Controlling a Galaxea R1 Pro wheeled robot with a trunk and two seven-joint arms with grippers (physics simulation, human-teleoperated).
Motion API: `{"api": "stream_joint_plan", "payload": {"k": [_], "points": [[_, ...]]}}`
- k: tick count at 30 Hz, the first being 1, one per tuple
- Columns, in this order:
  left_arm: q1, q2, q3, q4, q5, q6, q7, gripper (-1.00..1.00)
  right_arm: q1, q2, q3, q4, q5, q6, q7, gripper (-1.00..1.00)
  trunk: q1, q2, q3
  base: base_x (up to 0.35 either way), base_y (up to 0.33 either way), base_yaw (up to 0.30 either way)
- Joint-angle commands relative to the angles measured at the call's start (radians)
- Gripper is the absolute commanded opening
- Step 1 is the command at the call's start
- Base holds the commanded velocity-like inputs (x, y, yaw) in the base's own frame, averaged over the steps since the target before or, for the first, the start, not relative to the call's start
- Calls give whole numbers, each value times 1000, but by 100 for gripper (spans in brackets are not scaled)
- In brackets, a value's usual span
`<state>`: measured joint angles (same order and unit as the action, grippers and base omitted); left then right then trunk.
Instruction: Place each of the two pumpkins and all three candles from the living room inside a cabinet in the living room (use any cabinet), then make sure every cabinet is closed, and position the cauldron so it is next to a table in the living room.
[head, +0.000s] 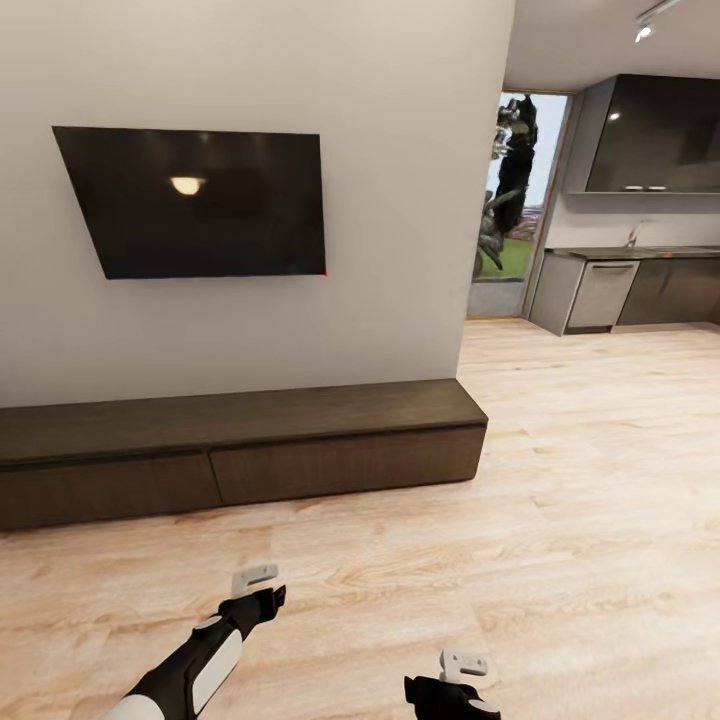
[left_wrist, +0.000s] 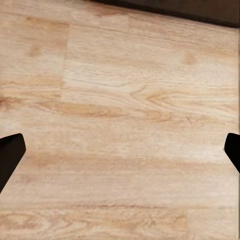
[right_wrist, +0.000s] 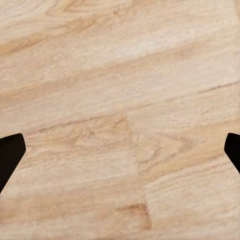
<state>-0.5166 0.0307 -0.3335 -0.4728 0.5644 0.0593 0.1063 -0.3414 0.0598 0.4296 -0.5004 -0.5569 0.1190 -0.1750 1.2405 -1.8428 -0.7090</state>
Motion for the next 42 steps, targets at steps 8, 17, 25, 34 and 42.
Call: {"api": "stream_joint_plan", "payload": {"k": [8, 17, 25, 34, 42], "points": [[21, 41, 1, -232, 16, 84, -5, 100, -1, -3, 5, 4, -9, 2, -13, 100, 0, 0, -1, 1, 1, 0], [126, 155, 232, -969, 20, 692, 11, 100, -3, -3, -6, -4, -12, -29, -15, 100, 0, 0, -1, 0, 0, 0], [121, 152, 319, -1093, 21, 988, 1, 100, -108, -11, -196, -46, -46, -20, 62, 100, 0, 0, -1, 0, 0, 0], [119, 148, 325, -1098, 18, 988, -32, 100, -141, -50, -565, -31, -96, 65, 541, 100, 0, 0, -1, 6, 0, 0], [119, 147, 319, -1100, 18, 961, -38, 100, -142, -41, -600, 16, -102, 25, 609, 100, 0, 0, -1, 204, 13, 0]]}}
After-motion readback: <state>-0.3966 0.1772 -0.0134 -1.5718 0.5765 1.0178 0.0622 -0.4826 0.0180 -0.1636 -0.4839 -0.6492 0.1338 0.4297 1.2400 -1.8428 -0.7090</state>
